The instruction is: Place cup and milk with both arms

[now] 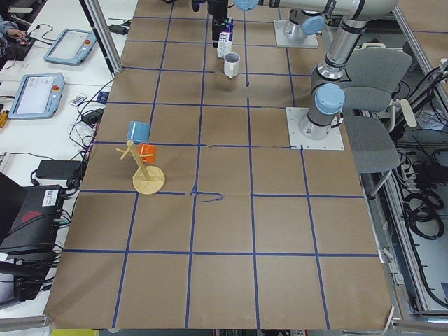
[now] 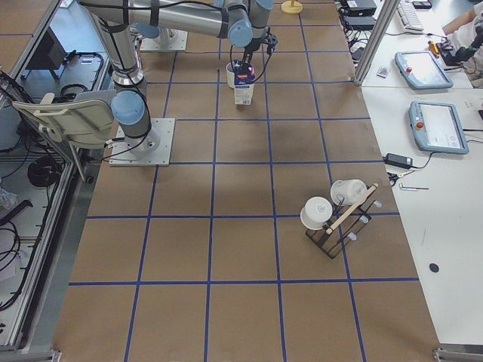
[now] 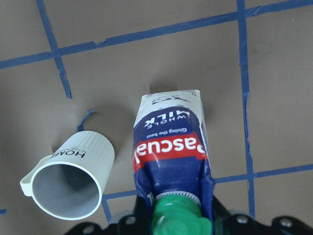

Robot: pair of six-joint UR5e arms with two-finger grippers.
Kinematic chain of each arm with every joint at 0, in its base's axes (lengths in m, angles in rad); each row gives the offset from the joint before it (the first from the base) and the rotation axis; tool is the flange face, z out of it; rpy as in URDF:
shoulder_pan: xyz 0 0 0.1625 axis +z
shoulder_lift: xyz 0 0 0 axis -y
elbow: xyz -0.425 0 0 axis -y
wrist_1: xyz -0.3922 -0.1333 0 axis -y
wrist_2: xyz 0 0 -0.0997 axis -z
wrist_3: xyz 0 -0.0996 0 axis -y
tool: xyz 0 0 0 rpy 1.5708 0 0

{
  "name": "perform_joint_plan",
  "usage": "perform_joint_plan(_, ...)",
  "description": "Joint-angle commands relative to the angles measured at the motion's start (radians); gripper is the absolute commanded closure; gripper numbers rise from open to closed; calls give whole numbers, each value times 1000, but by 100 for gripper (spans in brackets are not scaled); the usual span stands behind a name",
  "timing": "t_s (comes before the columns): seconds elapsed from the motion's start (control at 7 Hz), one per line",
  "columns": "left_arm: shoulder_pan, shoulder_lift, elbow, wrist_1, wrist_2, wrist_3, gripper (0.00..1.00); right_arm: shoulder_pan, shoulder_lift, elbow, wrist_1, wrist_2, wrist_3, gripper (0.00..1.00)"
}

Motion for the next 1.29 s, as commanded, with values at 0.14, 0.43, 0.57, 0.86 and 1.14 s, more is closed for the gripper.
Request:
perform_joint_plan(0.14,38,11,30,-71,-3,71,0,24,3,6,-45,2,-3,63)
perform_joint_plan(0.43,58,10,27,27,-24,72,0,28,3,23,-68,26,-6,63)
perform_joint_plan(0.57,79,10,27,29,-93,72,0,28,3,32,-89,29,-2,61)
perform_joint_plan(0.86,96,11,25,21,-89,124,0,30,2,35,-91,31,3,61)
perform_joint_plan(1.14,95,11,25,18,-94,126,0,40,3,35,-92,43,3,61)
